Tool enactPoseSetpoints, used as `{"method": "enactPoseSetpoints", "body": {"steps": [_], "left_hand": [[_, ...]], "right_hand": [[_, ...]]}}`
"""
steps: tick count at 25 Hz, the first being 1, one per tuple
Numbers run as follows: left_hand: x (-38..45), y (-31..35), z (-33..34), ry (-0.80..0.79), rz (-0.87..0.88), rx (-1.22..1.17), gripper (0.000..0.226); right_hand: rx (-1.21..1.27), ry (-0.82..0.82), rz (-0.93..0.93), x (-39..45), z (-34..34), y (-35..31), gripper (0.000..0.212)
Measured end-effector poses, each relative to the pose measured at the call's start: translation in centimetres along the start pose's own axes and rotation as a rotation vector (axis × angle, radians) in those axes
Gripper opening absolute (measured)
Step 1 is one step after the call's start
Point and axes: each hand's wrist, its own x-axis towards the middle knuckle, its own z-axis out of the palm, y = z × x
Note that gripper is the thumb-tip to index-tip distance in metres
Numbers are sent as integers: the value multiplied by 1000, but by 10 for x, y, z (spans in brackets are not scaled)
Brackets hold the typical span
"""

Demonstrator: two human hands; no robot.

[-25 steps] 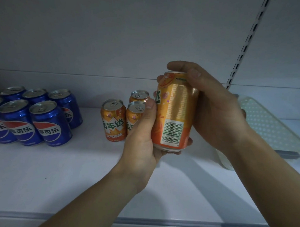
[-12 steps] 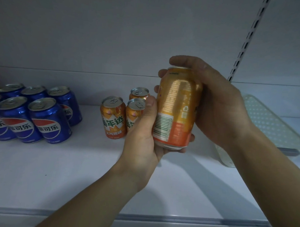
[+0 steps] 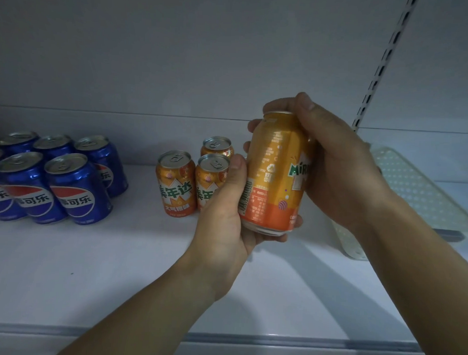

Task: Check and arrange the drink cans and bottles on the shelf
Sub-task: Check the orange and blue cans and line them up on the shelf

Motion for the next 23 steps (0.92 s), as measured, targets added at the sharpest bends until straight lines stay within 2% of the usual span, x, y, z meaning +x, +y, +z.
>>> {"method": "enactPoseSetpoints", "body": {"steps": [2,6,10,14,19,23], "left_hand": [[0,1,1,13,1,-34,69],[1,4,1,27,73,-6,69],[-2,6,2,24,15,-25,68],[-1,7,2,70,68,-42,65],[-3,9,0,65,0,-72,65],[-1,7,5,79,58,-89,63]], "right_hand": [[11,-31,-10,-1,-2,0,34],[-2,17,-65,-1,-3,-3,30],[26,-6,-38,-1,-1,-3,34],[52,-5,-60,-2,1,-1,29],[86,-58,-13,-1,-2,-4,40],[34,-25,-43,-4,-2,-5,35]]}}
